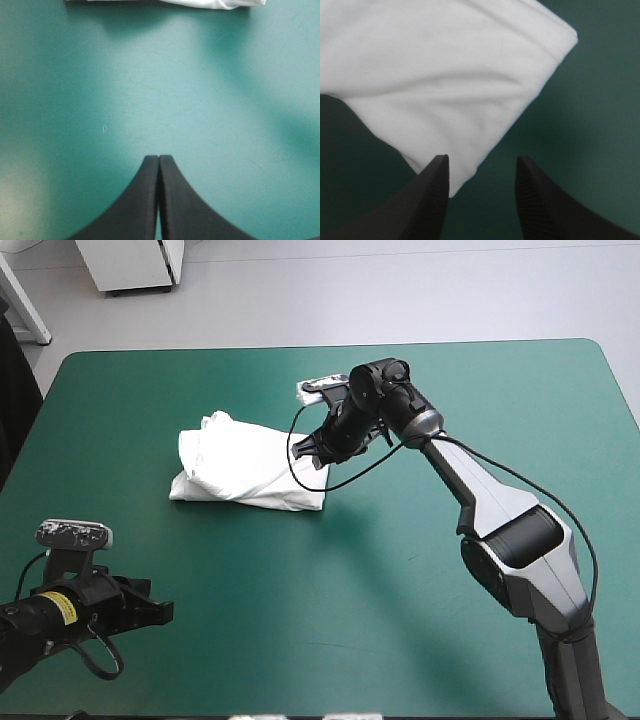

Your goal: Fold the cloth

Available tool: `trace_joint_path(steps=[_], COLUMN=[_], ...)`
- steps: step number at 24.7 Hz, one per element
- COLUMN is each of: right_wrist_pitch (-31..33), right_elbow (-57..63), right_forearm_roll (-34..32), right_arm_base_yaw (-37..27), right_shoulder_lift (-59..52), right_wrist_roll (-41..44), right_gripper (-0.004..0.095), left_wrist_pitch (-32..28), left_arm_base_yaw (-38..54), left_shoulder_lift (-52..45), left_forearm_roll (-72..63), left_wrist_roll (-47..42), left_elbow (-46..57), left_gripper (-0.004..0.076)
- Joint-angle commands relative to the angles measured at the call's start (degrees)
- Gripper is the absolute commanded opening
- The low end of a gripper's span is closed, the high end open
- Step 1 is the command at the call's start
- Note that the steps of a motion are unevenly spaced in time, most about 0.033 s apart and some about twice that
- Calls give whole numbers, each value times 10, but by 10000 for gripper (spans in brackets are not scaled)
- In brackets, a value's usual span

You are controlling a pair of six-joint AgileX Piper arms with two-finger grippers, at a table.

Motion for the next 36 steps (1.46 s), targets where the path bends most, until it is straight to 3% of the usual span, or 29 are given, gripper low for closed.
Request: trace_joint_path(steps=[1, 5, 11, 17, 19, 21, 22, 23, 25, 30, 36], right_wrist_pitch=[-33, -63, -61, -61, -63, -65, -65, -65, -65, -29, -2], right_elbow=[18, 31, 31, 31, 31, 31, 31, 31, 31, 31, 59], right_forearm_roll=[12, 51, 128, 144, 152, 152, 152, 152, 141, 45, -16], right_arm_base_yaw=[-11, -23, -31, -29, -29, -29, -29, -29, -29, -31, -129], right_shoulder_lift=[-37, -20, 11, 21, 22, 22, 22, 22, 22, 22, 13], right_wrist_roll=[-7, -21, -55, -59, -64, -63, -63, -70, -72, -59, -44], right_gripper=[415, 425, 545, 526, 490, 386, 310, 141, -13, -17, -17], left_wrist_pitch=[-25, -25, -25, -25, -25, -25, -25, -25, -25, -25, -25], left_arm_base_yaw=[2, 2, 2, 2, 2, 2, 2, 2, 2, 2, 2], left_shoulder_lift=[4, 4, 4, 4, 4, 4, 4, 4, 4, 4, 4], left_forearm_roll=[1, 1, 3, 3, 4, 4, 4, 4, 5, 4, 2], left_wrist_roll=[-4, -4, -4, -5, -5, -5, -5, -5, -5, -6, -24], left_elbow=[-13, -13, -13, -13, -13, -13, -13, -13, -13, -13, -13], left_gripper=[-9, -9, -9, -9, -9, -9, -9, -9, -9, -9, -9])
